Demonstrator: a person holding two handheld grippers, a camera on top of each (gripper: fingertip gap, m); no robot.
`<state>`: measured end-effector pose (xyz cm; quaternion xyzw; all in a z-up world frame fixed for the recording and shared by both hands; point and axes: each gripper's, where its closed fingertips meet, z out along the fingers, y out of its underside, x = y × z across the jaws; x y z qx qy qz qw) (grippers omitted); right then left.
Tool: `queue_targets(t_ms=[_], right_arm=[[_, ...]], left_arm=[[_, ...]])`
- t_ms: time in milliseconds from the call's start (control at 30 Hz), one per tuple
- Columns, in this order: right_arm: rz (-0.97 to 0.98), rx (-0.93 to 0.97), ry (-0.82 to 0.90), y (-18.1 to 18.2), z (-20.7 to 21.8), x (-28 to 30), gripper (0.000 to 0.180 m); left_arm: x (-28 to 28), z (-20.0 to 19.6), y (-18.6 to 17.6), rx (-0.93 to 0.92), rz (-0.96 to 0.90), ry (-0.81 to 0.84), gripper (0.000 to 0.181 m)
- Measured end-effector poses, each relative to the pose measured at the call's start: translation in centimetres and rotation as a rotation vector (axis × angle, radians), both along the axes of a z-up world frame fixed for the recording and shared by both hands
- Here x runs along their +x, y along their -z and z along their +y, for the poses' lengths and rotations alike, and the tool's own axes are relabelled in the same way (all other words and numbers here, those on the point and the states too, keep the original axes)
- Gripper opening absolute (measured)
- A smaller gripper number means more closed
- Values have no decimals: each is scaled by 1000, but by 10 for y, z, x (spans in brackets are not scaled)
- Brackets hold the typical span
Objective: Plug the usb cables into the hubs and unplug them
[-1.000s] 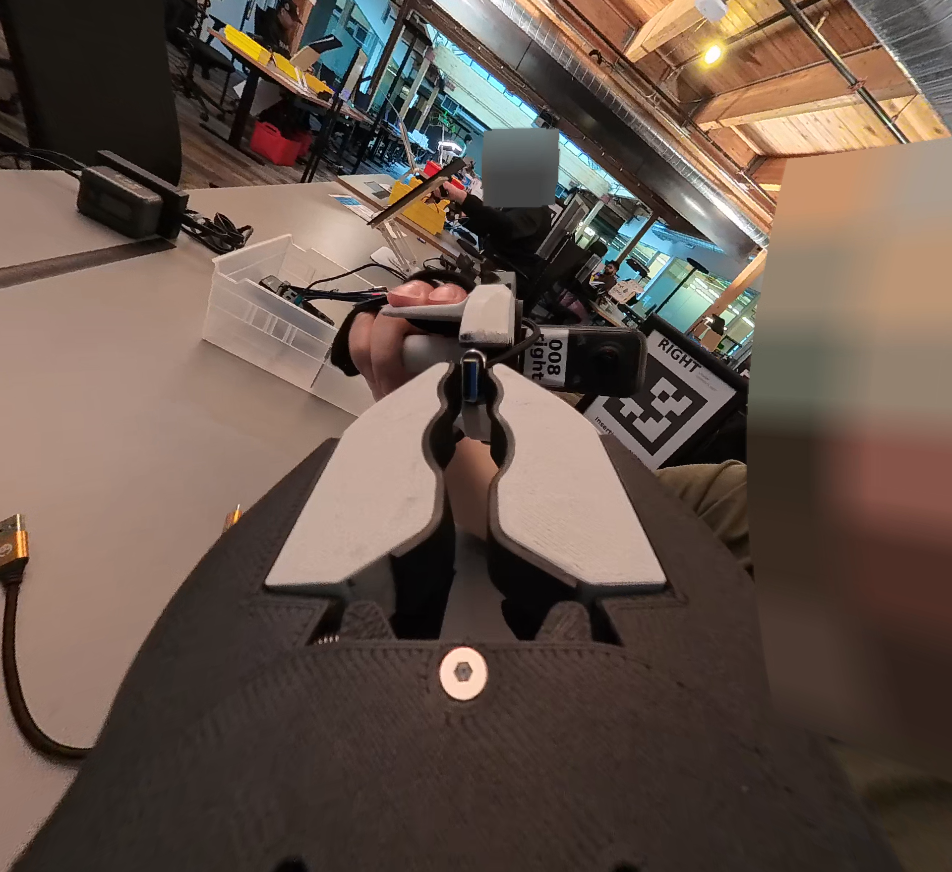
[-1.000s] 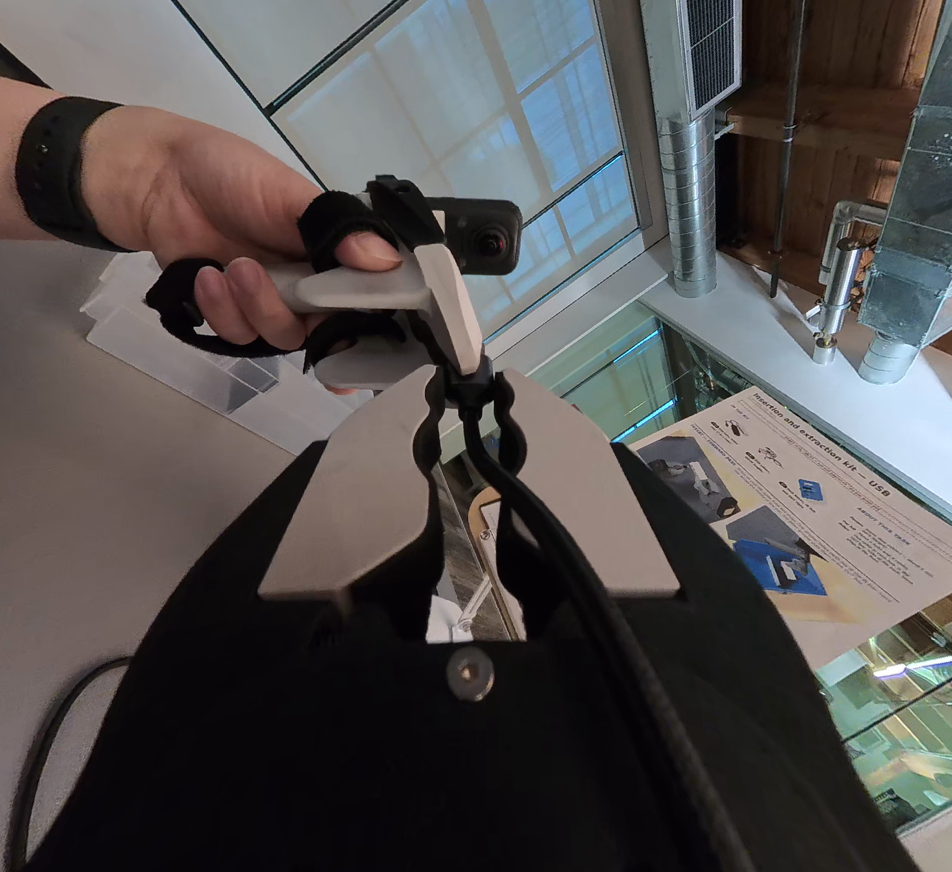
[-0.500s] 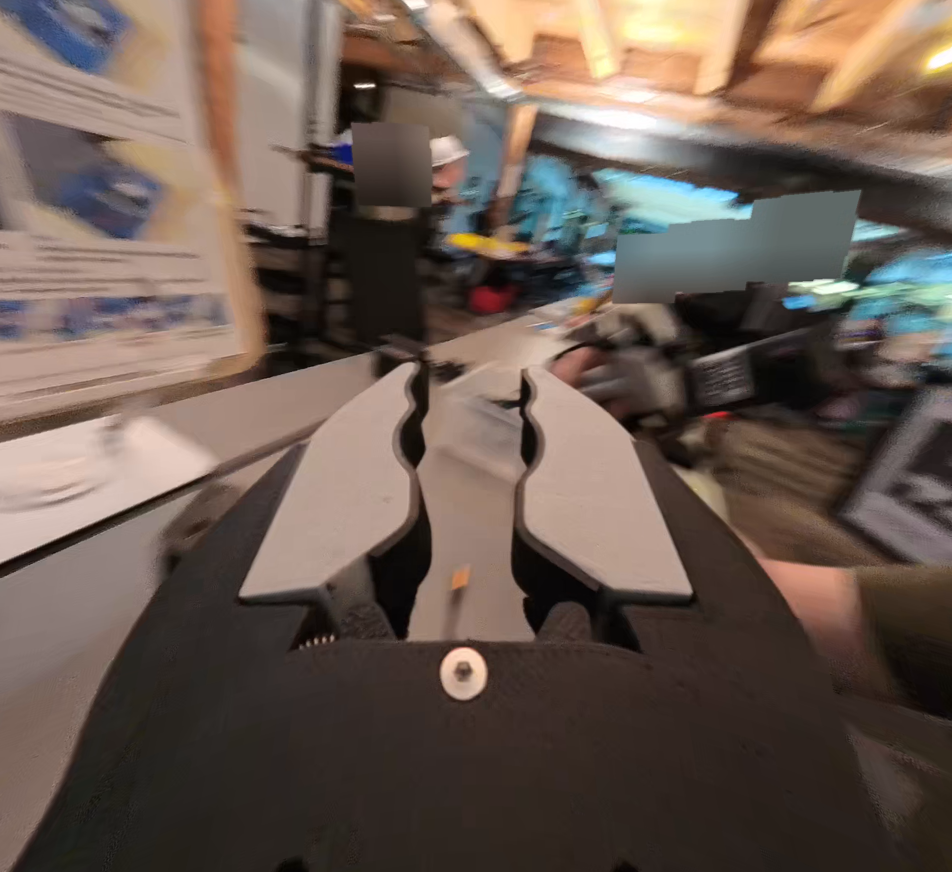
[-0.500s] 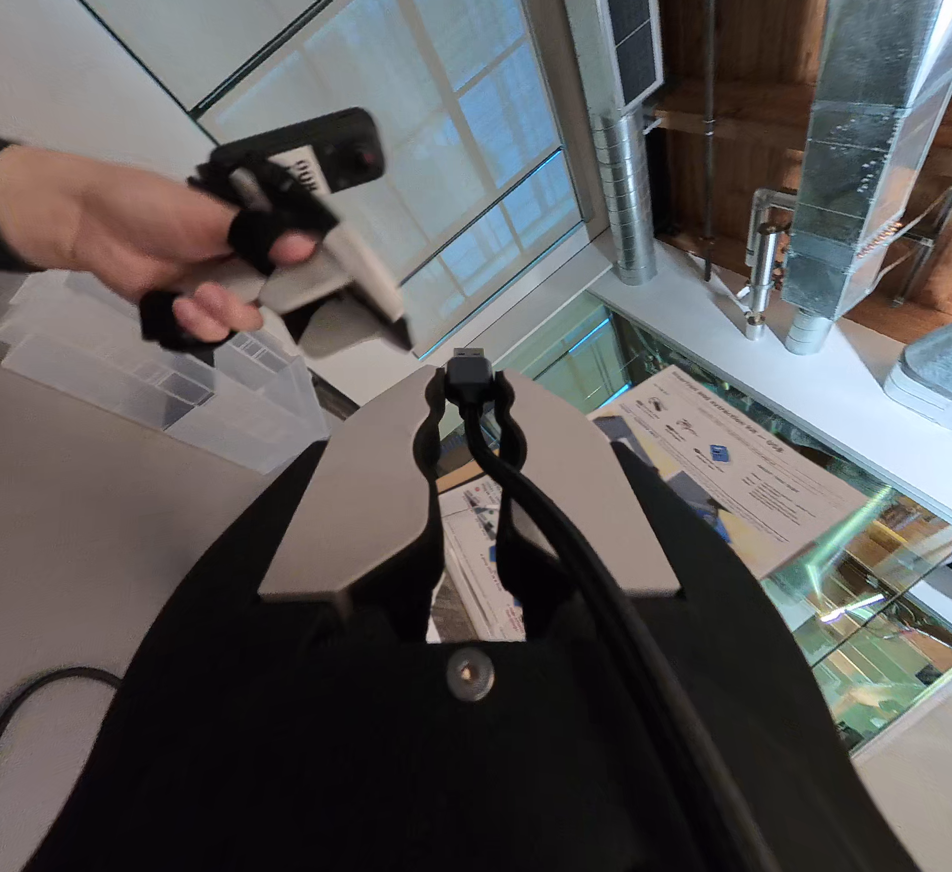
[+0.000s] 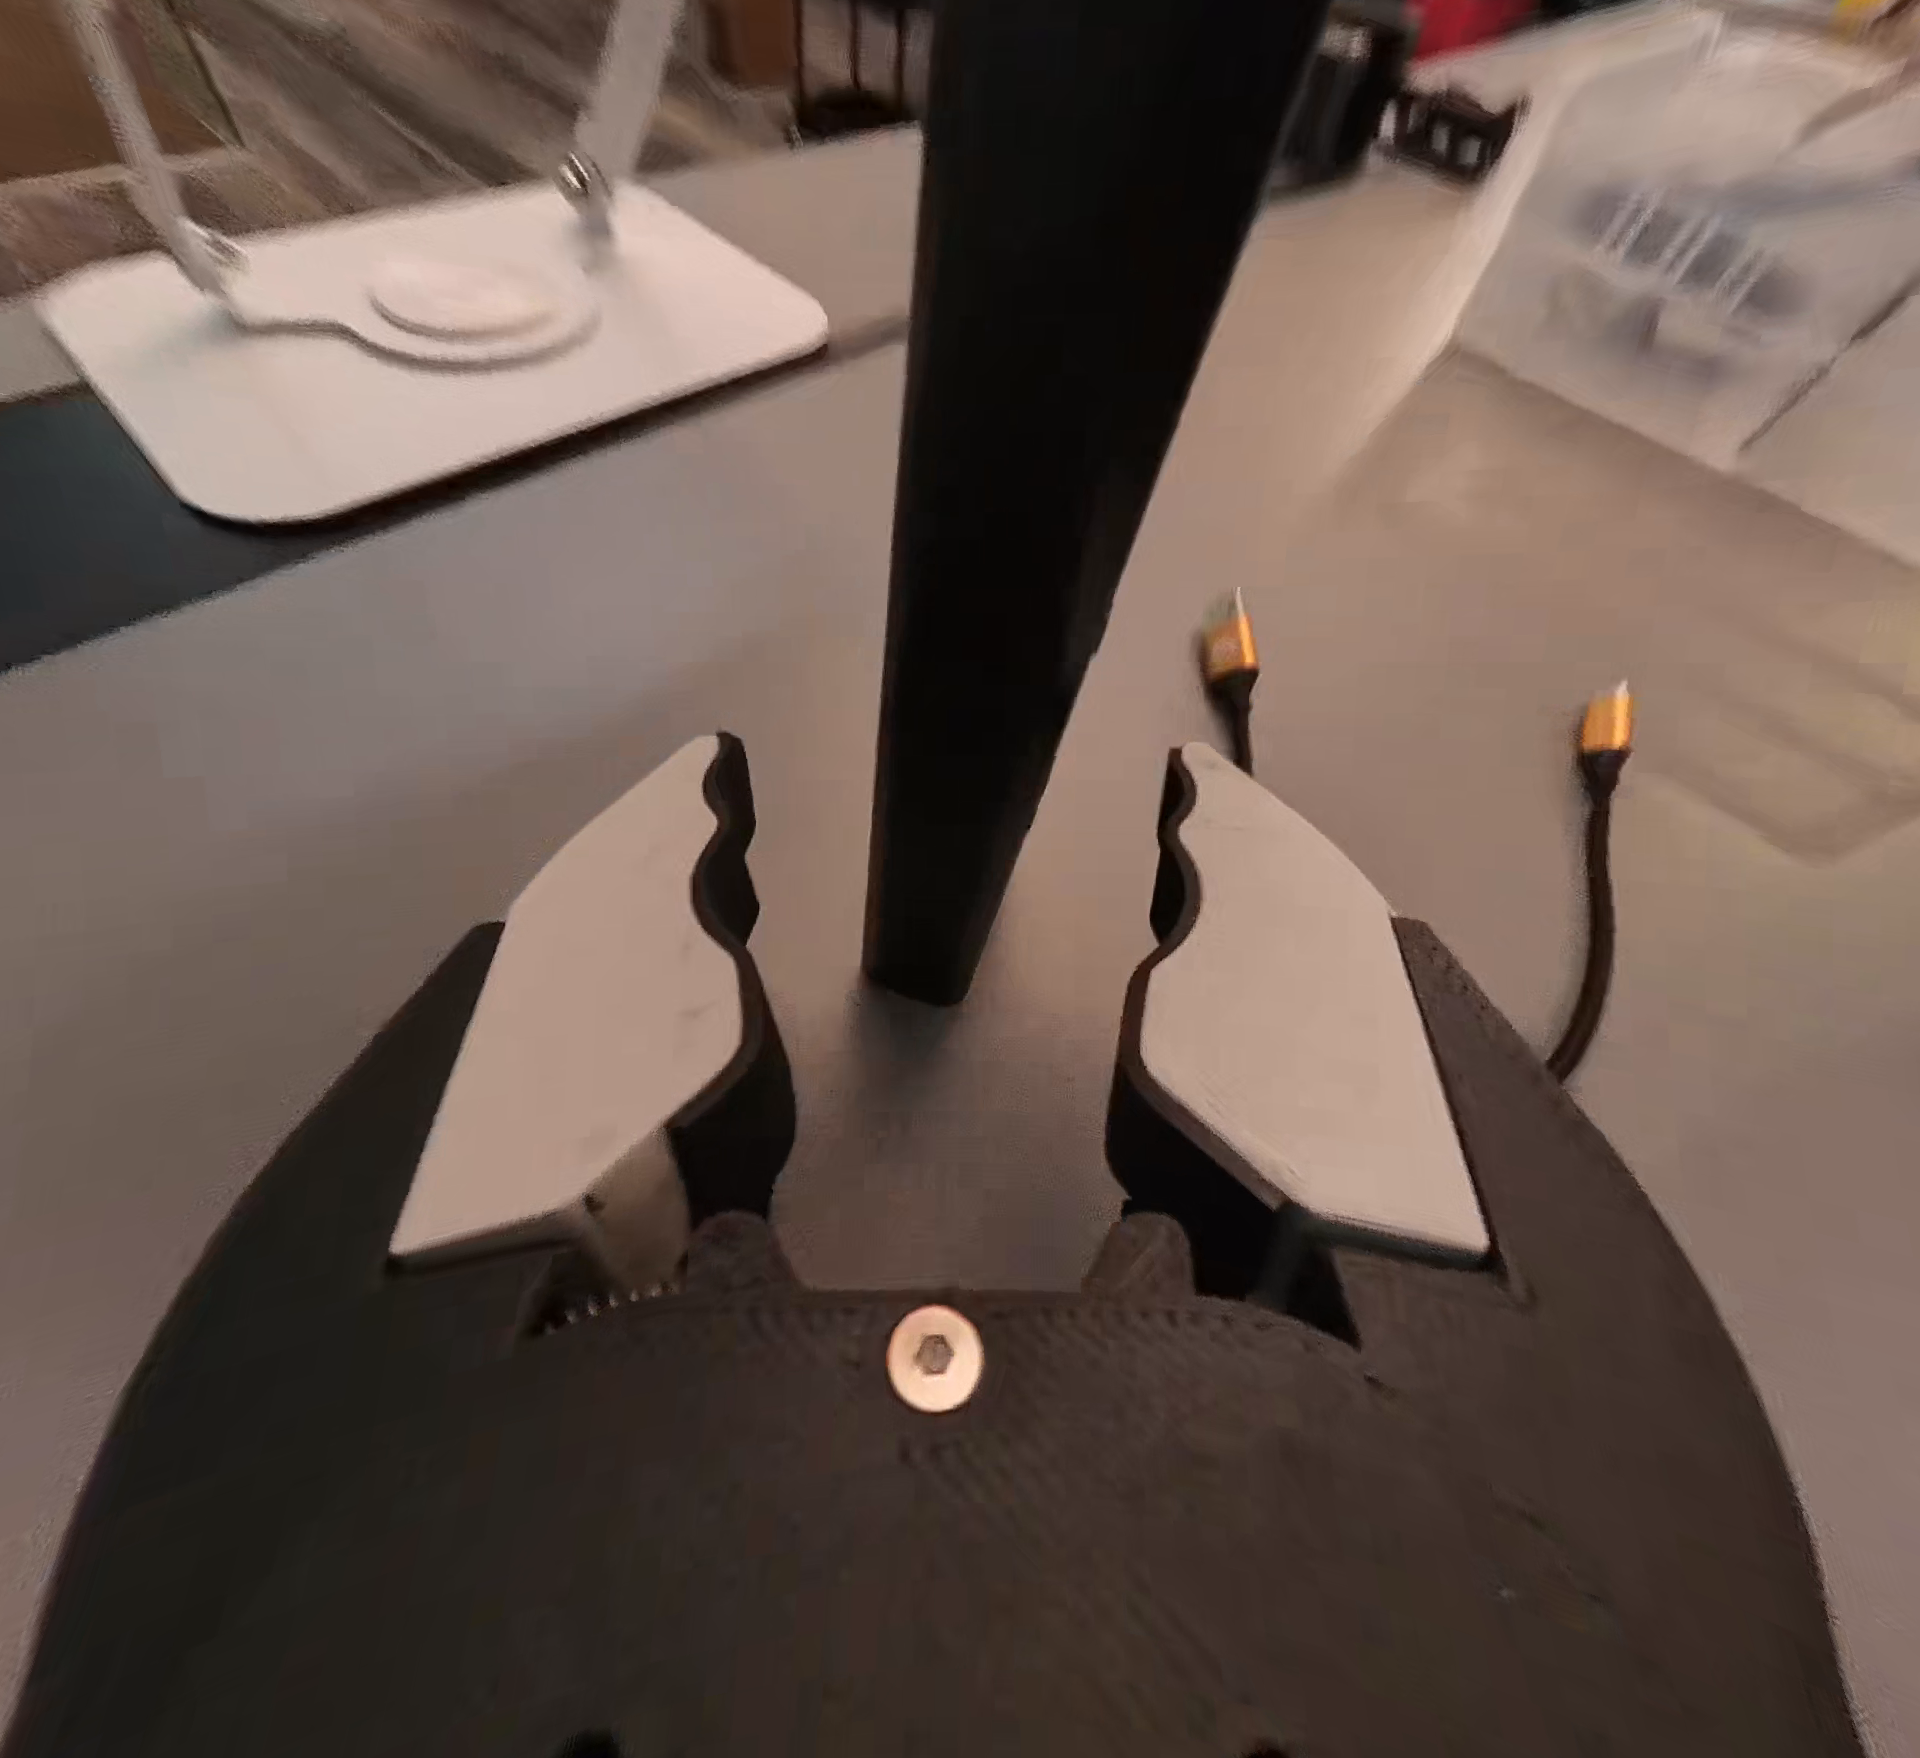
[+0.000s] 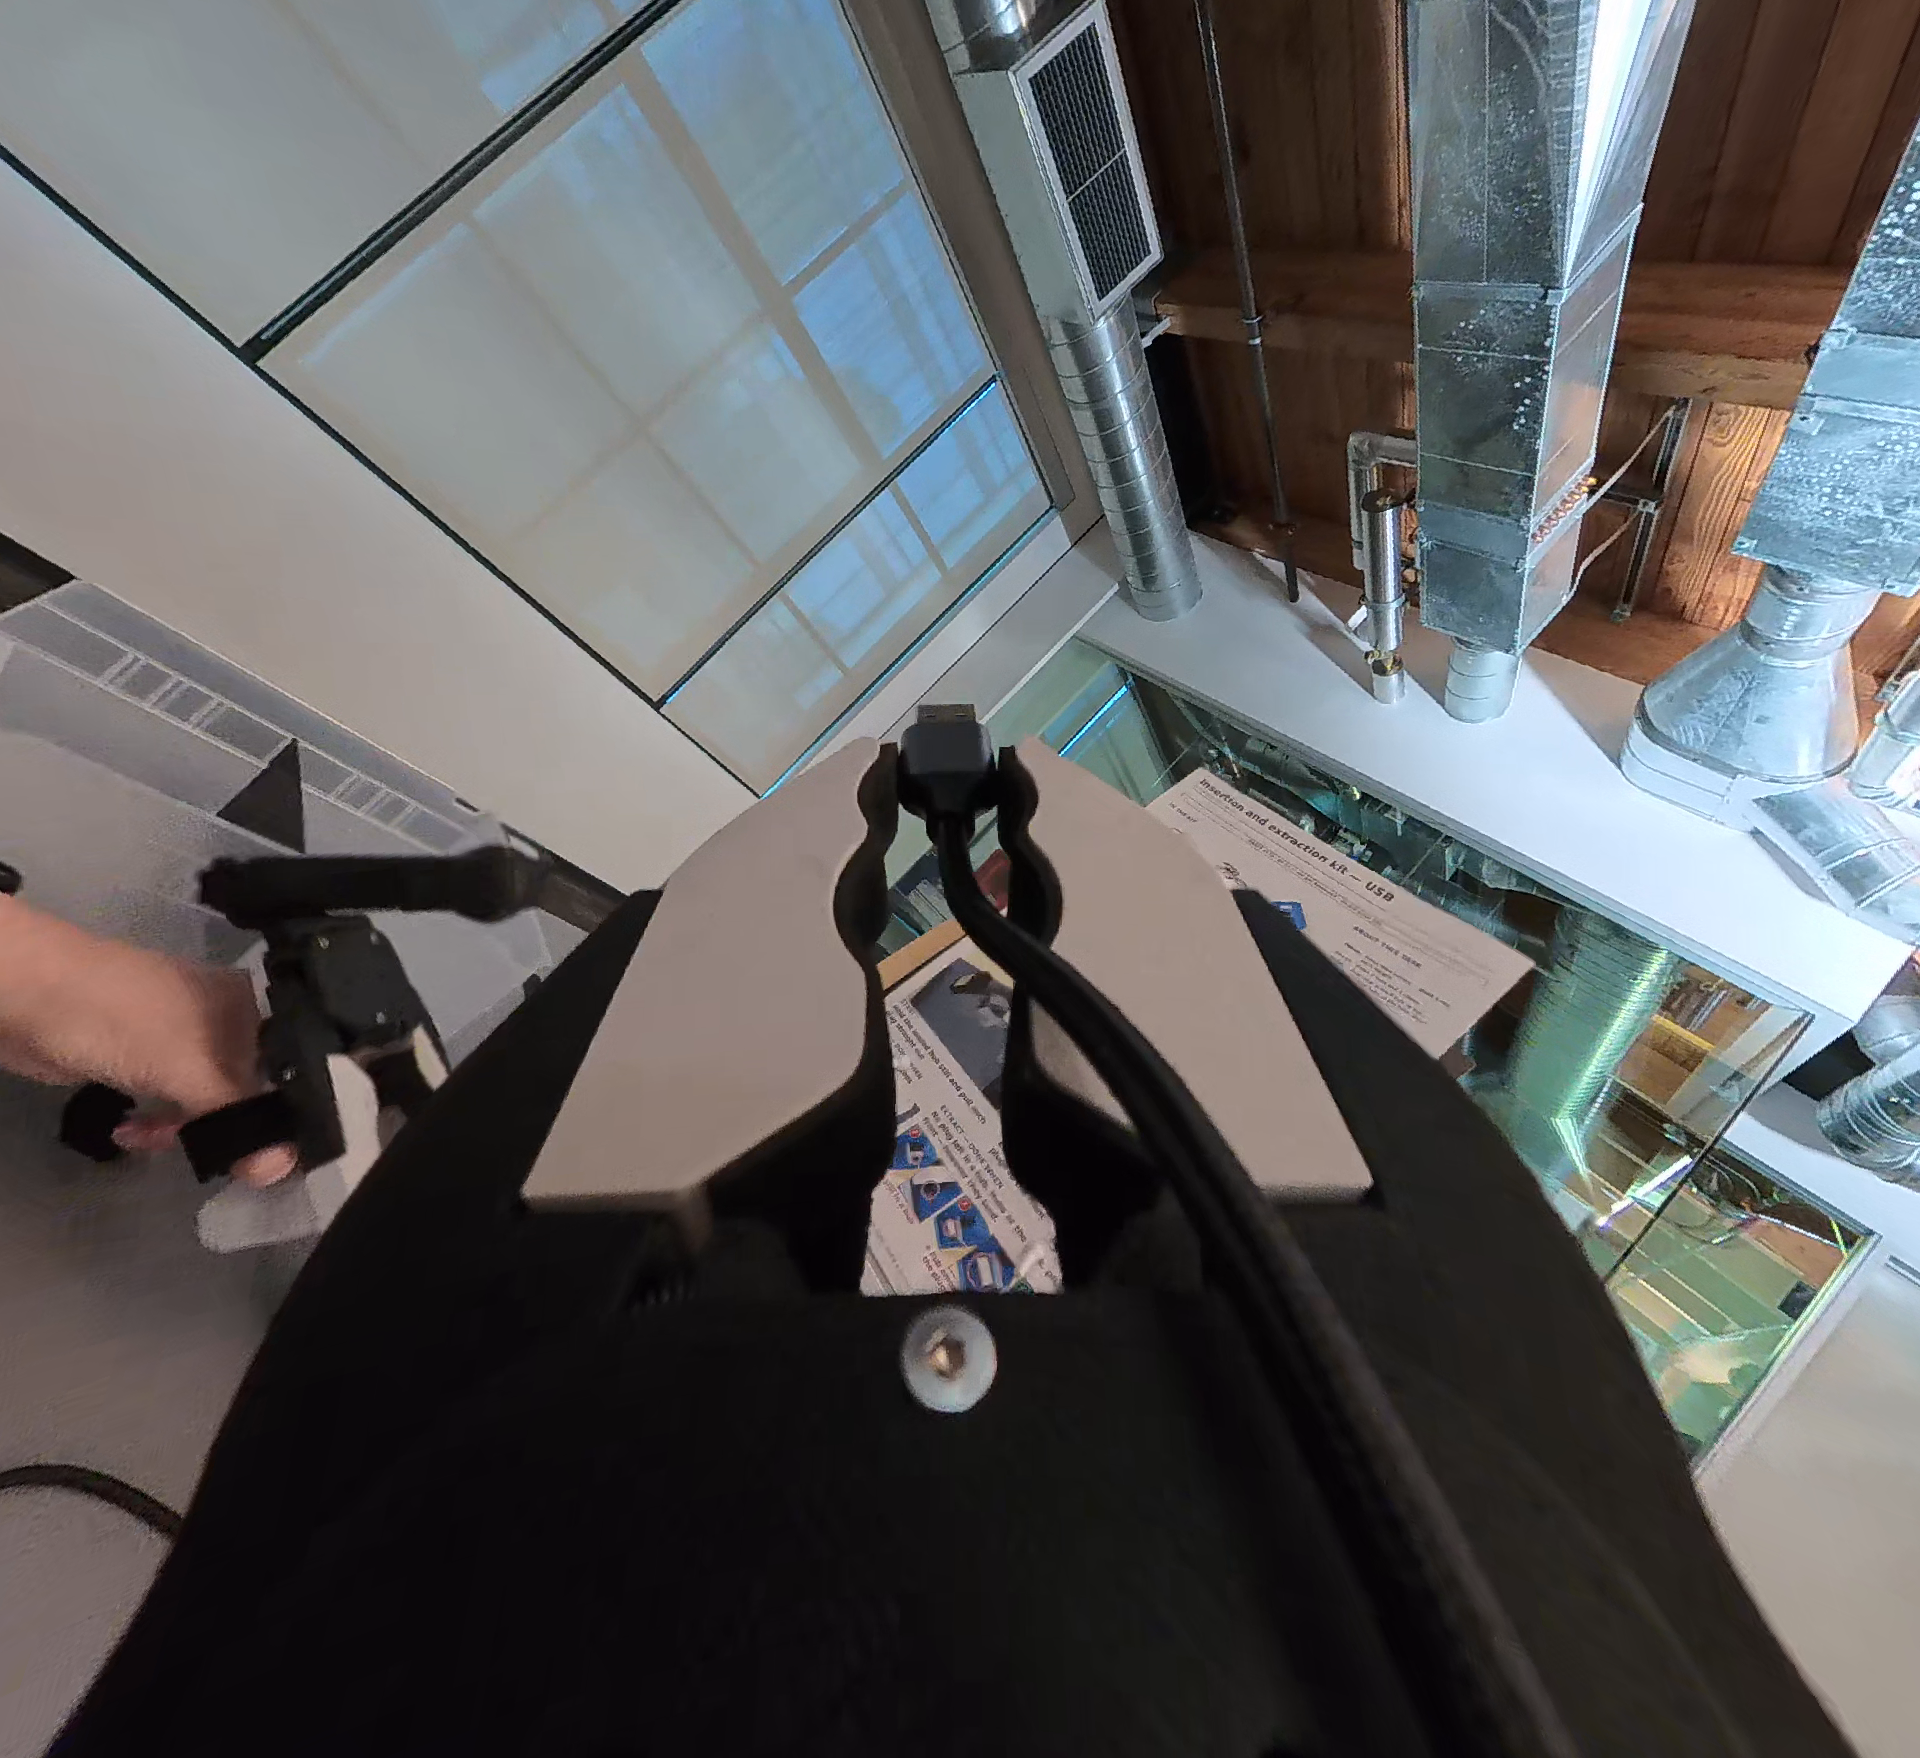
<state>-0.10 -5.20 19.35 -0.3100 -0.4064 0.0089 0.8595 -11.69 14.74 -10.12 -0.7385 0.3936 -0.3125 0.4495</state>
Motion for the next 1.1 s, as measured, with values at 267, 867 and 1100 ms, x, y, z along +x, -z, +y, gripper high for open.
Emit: queue_targets(t_ms=[267, 867, 1100], right_arm=[[17, -21, 4, 0, 9, 6, 18], [9, -65, 1, 7, 23, -2, 18], [131, -292, -22, 25, 65, -29, 18]], left_arm=[[15, 0, 36, -29, 257, 97, 44], [15, -3, 18, -79, 162, 98, 29], [35, -17, -78, -147, -143, 99, 29]])
